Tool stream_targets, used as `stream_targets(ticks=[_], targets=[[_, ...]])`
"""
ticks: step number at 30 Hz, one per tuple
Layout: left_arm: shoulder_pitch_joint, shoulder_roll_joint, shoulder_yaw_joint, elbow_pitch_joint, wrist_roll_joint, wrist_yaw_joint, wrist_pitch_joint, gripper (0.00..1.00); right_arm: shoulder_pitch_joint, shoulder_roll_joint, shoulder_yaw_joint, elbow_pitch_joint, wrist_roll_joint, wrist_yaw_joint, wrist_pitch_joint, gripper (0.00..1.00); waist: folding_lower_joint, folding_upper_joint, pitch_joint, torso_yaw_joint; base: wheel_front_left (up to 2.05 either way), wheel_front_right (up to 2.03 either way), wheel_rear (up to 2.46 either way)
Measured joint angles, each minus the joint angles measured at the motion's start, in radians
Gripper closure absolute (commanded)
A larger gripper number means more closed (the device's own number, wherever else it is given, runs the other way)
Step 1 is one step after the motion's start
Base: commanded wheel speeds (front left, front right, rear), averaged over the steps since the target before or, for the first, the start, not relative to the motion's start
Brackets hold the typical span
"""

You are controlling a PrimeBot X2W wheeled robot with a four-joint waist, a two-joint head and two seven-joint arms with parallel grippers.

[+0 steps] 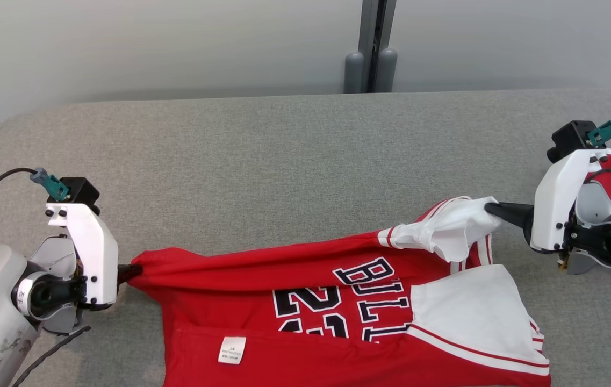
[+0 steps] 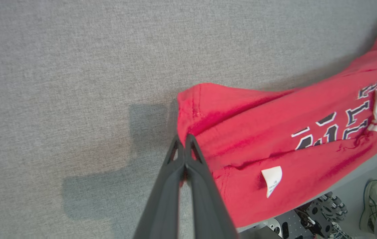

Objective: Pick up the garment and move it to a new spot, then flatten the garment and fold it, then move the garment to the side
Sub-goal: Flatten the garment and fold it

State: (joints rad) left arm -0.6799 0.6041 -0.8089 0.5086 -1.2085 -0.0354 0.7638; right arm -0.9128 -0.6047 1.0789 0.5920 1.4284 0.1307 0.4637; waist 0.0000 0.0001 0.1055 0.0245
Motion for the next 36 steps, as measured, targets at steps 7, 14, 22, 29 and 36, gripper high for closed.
stream_targets(ticks=[7, 14, 22, 29, 36], targets=[[0.009, 0.01, -0.011, 0.005, -0.029, -0.003, 0.057, 1.0, 0.022, -0.03, 0.014, -0.036, 0.009, 0.0, 0.044, 1.0, 0.0, 0.0, -0.006, -0.011, 0.0, 0.0, 0.0], [0.037, 0.015, -0.015, -0.029, -0.06, -0.006, 0.105, 1.0, 0.064, -0.069, 0.02, -0.084, 0.024, 0.0, 0.07, 1.0, 0.0, 0.0, -0.016, -0.009, 0.0, 0.0, 0.0], [0.064, 0.033, -0.023, -0.067, -0.078, 0.012, 0.139, 1.0, 0.106, -0.109, 0.011, -0.135, 0.041, 0.0, 0.089, 1.0, 0.0, 0.0, -0.026, -0.008, 0.0, 0.0, 0.0], [0.097, 0.04, -0.028, -0.087, -0.094, 0.016, 0.151, 1.0, 0.145, -0.13, 0.01, -0.148, 0.043, 0.0, 0.106, 1.0, 0.0, 0.0, -0.031, -0.013, 0.0, 0.0, 0.0], [0.12, 0.047, -0.034, -0.098, -0.098, 0.028, 0.158, 0.0, 0.18, -0.12, 0.004, -0.144, 0.044, 0.0, 0.104, 0.04, 0.0, 0.0, -0.033, -0.019, 0.0, 0.0, 0.0]])
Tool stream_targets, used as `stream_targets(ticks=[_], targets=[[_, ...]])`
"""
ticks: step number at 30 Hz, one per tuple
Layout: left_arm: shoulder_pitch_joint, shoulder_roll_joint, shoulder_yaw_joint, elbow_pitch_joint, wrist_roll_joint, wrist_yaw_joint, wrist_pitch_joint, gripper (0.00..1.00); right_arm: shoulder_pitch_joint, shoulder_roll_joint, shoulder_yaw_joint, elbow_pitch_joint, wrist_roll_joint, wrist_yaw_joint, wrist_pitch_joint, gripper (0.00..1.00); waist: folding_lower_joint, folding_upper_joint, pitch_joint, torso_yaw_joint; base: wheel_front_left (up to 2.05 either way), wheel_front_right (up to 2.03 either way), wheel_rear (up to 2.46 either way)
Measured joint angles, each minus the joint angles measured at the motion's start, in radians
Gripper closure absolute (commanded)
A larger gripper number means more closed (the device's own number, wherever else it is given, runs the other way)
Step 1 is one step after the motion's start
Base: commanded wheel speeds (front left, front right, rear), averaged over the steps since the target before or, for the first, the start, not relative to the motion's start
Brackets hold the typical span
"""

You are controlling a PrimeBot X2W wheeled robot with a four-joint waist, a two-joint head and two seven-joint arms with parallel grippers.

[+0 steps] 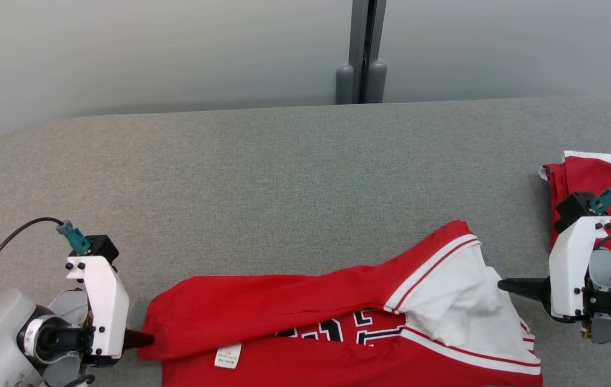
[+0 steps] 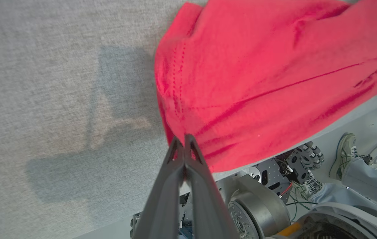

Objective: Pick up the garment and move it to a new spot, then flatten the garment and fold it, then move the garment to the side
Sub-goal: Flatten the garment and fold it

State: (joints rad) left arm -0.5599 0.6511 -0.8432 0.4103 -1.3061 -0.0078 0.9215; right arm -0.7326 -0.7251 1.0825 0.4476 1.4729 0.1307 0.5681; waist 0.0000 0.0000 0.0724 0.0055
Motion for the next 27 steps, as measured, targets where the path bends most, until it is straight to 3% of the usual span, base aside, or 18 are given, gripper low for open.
stream_targets(ticks=[1, 7, 14, 18, 19, 23, 27], targets=[[0.002, 0.0, -0.004, 0.0, 0.0, 0.0, 0.004, 0.0, 0.003, 0.004, -0.002, 0.002, 0.0, 0.0, -0.003, 0.0, 0.0, 0.0, 0.001, -0.001, 0.0, 0.0, 0.0], [0.004, 0.001, -0.009, -0.002, 0.003, 0.0, 0.004, 0.0, 0.018, 0.013, -0.024, 0.01, 0.003, 0.0, -0.014, 0.0, 0.0, 0.0, 0.001, 0.001, 0.0, 0.0, 0.0], [-0.018, 0.026, 0.04, -0.02, 0.053, -0.006, -0.132, 0.0, 0.021, -0.014, -0.121, -0.056, 0.026, 0.0, -0.137, 0.0, 0.0, 0.0, -0.013, 0.007, 0.0, 0.0, 0.0], [-0.022, 0.034, 0.079, -0.063, 0.093, -0.009, -0.266, 0.0, 0.03, -0.045, -0.182, -0.098, -0.008, 0.0, -0.291, 0.0, 0.0, 0.0, -0.024, 0.01, 0.0, 0.0, 0.0], [-0.022, 0.04, 0.095, -0.092, 0.146, 0.004, -0.361, 0.0, 0.047, -0.047, -0.21, -0.111, -0.041, 0.0, -0.381, 0.0, 0.0, 0.0, -0.028, 0.012, 0.0, 0.0, 0.0], [0.021, 0.04, 0.152, -0.153, 0.188, 0.044, -0.555, 0.0, 0.093, -0.047, -0.25, -0.104, -0.136, 0.0, -0.559, 0.0, 0.0001, 0.0, -0.032, 0.017, 0.0, 0.0, 0.0], [0.1, 0.038, 0.213, -0.219, 0.238, 0.137, -0.754, 0.0, 0.146, -0.021, -0.289, -0.059, -0.251, 0.0, -0.708, 0.0, 0.0, 0.0, -0.037, 0.018, 0.0, 0.0, 0.0]])
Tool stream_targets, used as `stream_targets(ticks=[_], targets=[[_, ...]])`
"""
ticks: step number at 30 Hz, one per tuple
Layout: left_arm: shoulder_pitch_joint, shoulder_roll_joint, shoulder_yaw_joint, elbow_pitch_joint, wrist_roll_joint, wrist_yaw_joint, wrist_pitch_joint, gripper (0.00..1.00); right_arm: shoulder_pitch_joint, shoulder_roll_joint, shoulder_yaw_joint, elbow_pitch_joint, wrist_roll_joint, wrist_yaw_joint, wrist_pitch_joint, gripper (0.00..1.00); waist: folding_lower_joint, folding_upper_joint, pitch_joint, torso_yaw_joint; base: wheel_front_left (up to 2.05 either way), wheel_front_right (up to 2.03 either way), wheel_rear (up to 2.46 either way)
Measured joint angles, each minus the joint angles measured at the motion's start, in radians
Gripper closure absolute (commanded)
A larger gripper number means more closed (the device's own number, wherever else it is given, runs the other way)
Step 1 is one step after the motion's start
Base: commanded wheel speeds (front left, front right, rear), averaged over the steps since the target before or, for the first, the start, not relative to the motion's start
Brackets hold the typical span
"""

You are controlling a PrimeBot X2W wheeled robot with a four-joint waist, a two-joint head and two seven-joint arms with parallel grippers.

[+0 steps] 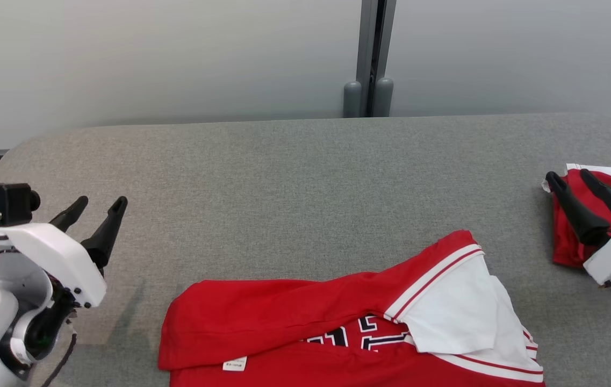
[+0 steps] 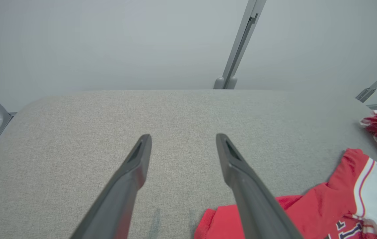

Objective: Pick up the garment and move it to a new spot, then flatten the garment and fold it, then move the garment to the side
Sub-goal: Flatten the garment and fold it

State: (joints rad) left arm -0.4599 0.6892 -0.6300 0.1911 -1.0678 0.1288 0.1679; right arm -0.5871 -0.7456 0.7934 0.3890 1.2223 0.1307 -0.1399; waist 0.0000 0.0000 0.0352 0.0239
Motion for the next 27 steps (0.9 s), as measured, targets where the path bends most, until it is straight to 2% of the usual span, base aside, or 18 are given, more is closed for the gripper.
stream_targets(ticks=[4, 9, 12, 14, 17, 20, 23, 27], targets=[[0.107, -0.023, 0.05, -0.081, 0.024, 0.092, -0.171, 0.0, 0.07, 0.068, -0.072, 0.017, -0.07, 0.0, -0.095, 0.0, 0.0, 0.0, -0.005, 0.004, 0.0, 0.0, 0.0], [0.221, -0.05, 0.103, -0.148, 0.072, 0.179, -0.365, 0.0, 0.177, 0.167, -0.235, 0.009, -0.156, 0.0, -0.119, 0.0, 0.0, 0.0, -0.002, 0.005, 0.0, 0.0, 0.0], [0.28, -0.074, 0.142, -0.185, 0.102, 0.212, -0.415, 0.0, 0.251, 0.231, -0.365, -0.019, -0.265, 0.0, -0.121, 0.0, 0.0, 0.0, 0.0, 0.007, 0.0, 0.0, 0.0], [0.319, -0.104, 0.168, -0.21, 0.141, 0.232, -0.425, 0.0, 0.31, 0.274, -0.407, -0.028, -0.328, 0.0, -0.122, 0.0, 0.0, 0.0, 0.001, 0.009, 0.0, 0.0, 0.0], [0.371, -0.166, 0.229, -0.251, 0.224, 0.239, -0.428, 0.0, 0.378, 0.329, -0.453, -0.032, -0.391, 0.0, -0.122, 0.0, 0.0, 0.0, 0.0, 0.011, 0.0, 0.0, 0.0], [0.419, -0.228, 0.272, -0.273, 0.311, 0.227, -0.43, 0.0, 0.413, 0.358, -0.464, -0.022, -0.463, 0.0, -0.122, 0.0, 0.0, 0.0001, -0.003, 0.013, 0.0, 0.0, 0.0], [0.461, -0.285, 0.301, -0.27, 0.363, 0.197, -0.429, 0.0, 0.43, 0.387, -0.481, -0.004, -0.503, 0.0, -0.122, 0.0, 0.0, 0.0, -0.006, 0.014, 0.0, 0.0, 0.0], [0.476, -0.325, 0.33, -0.248, 0.403, 0.15, -0.429, 0.0, 0.427, 0.413, -0.489, 0.027, -0.56, 0.0, -0.105, 0.0, 0.0, 0.0, -0.009, 0.014, 0.0, 0.0, 0.0]])
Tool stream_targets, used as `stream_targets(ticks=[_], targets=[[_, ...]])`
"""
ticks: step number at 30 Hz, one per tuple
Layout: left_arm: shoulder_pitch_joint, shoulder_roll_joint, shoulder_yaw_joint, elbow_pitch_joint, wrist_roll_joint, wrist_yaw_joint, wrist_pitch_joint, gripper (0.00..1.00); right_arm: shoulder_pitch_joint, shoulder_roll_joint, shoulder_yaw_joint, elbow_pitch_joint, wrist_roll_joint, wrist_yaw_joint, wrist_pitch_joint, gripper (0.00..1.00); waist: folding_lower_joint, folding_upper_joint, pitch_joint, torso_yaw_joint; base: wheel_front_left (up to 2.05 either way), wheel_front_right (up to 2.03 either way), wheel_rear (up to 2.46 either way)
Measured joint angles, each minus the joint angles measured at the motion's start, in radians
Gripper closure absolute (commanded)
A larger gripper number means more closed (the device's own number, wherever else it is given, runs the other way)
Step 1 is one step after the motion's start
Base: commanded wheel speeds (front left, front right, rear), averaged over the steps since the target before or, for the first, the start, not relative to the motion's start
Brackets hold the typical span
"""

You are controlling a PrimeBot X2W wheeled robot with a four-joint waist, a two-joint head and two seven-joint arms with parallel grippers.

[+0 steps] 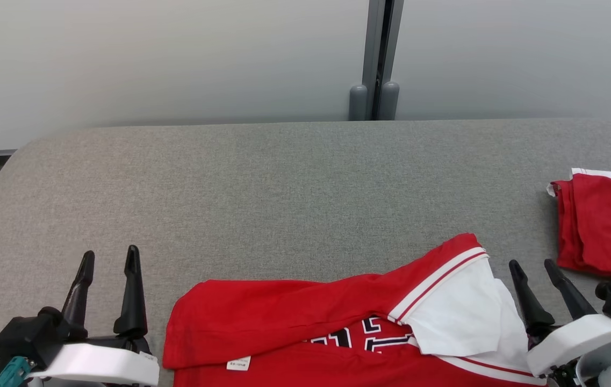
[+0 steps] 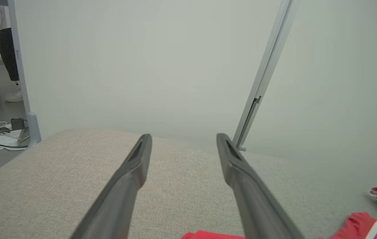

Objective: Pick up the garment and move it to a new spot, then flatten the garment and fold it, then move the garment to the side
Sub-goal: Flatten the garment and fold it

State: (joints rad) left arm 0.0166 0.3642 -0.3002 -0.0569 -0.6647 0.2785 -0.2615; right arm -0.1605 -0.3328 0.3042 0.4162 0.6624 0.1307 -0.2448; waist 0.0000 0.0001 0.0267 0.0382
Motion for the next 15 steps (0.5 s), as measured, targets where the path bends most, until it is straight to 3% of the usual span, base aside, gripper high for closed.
stream_targets(ticks=[8, 15], targets=[[0.0, -0.05, 0.025, 0.038, 0.039, -0.062, 0.0, 0.0, -0.085, 0.077, -0.012, 0.16, -0.041, 0.0, 0.151, 0.0, 0.0, 0.0, 0.01, 0.003, 0.0, 0.0, 0.0], [-0.016, -0.072, 0.021, 0.075, 0.047, -0.094, 0.0, 0.0, -0.169, 0.103, -0.024, 0.34, -0.029, 0.0, 0.227, 0.0, 0.0, 0.0, 0.03, 0.036, 0.0, 0.0, 0.0]])
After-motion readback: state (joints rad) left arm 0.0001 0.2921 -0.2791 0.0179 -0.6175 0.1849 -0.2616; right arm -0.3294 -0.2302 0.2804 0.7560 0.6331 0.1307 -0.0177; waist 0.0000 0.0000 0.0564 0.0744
